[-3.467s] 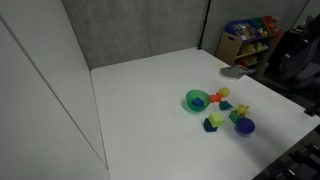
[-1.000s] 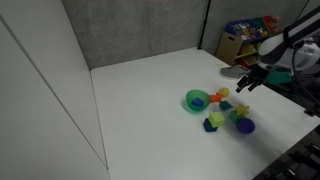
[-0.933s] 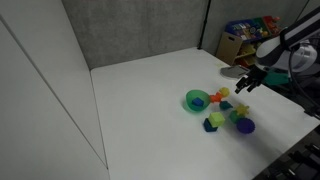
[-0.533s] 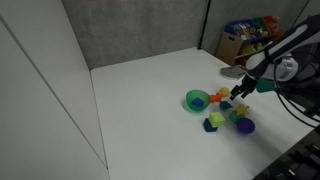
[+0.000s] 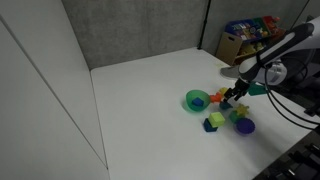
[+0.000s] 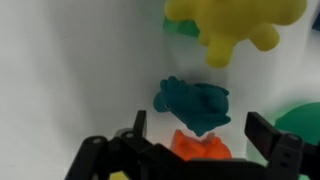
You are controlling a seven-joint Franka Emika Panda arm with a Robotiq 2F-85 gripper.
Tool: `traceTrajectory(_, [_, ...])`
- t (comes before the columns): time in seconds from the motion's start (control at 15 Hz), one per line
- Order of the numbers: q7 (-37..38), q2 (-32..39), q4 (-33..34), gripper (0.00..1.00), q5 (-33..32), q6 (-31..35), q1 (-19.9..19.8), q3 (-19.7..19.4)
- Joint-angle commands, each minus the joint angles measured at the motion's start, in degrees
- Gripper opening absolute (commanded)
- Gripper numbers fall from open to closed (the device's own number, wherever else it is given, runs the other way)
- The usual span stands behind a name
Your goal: Put the green bear toy in the green bowl
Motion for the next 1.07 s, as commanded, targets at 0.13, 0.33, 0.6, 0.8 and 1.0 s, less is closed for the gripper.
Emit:
traceTrajectory(0.13, [3.0,1.9,1.2,1.00,-2.5,0.5,-0.1,1.0])
traceTrajectory(0.33, [3.9,2.3,1.1,1.00,-4.4,1.7,1.1,0.2])
traceTrajectory(0.6, [4.6,3.0,1.1,1.00,-7.6,4.5,2.0,0.0])
traceTrajectory(0.8, [5.3,3.5,1.0,1.00,-9.6,5.9,2.5,0.0])
traceTrajectory(1.0, [5.8,4.3,1.0,0.74,-11.3,7.5,2.9,-0.1])
